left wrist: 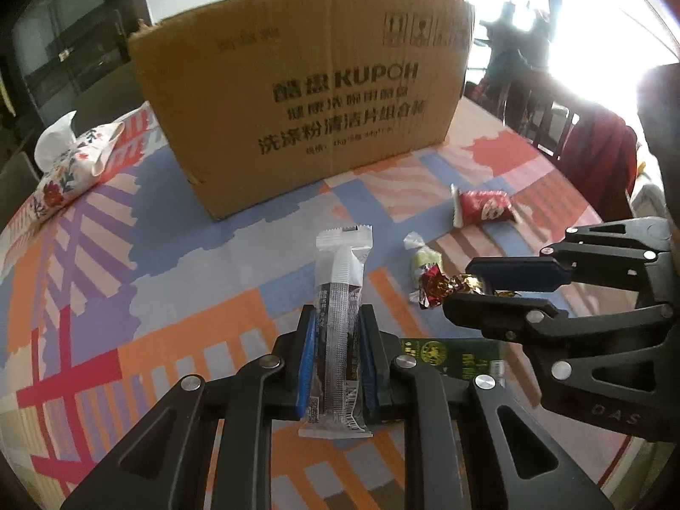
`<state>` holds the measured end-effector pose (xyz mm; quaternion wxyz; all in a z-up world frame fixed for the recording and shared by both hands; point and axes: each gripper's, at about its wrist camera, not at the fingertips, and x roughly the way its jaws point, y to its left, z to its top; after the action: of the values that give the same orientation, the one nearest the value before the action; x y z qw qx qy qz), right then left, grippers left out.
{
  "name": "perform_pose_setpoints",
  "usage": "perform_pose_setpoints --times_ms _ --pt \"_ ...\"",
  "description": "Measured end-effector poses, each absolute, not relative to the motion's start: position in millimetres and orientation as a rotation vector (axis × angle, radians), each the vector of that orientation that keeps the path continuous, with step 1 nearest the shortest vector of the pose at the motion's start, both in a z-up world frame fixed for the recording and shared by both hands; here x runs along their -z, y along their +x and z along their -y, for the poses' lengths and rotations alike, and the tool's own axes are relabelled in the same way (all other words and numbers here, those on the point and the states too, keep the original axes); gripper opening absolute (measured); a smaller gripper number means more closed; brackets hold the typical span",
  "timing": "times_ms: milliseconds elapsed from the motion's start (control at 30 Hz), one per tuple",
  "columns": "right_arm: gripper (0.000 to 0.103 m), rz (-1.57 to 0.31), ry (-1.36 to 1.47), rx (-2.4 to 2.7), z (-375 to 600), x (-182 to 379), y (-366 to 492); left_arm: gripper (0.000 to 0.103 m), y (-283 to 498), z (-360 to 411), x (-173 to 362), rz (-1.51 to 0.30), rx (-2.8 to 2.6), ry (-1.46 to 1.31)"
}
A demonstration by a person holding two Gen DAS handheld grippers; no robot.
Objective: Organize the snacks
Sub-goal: 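Carry both snacks into the cardboard box and open both tools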
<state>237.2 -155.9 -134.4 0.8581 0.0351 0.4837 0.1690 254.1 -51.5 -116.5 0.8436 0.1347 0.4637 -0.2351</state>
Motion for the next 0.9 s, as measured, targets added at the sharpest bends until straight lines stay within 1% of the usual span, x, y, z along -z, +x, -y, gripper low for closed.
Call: perform_pose_setpoints --times_ms 433,900 --pt "0.025 -0.897 0.069 -0.342 168.4 88.6 219.0 0.02 234.9 40.2 64.5 -0.876 0.482 0.205" --pt "0.025 -0.693 0.094 -0.316 186.3 7.7 212.7 0.02 229.2 44.8 -14.4 -0.712 0.458 0.176"
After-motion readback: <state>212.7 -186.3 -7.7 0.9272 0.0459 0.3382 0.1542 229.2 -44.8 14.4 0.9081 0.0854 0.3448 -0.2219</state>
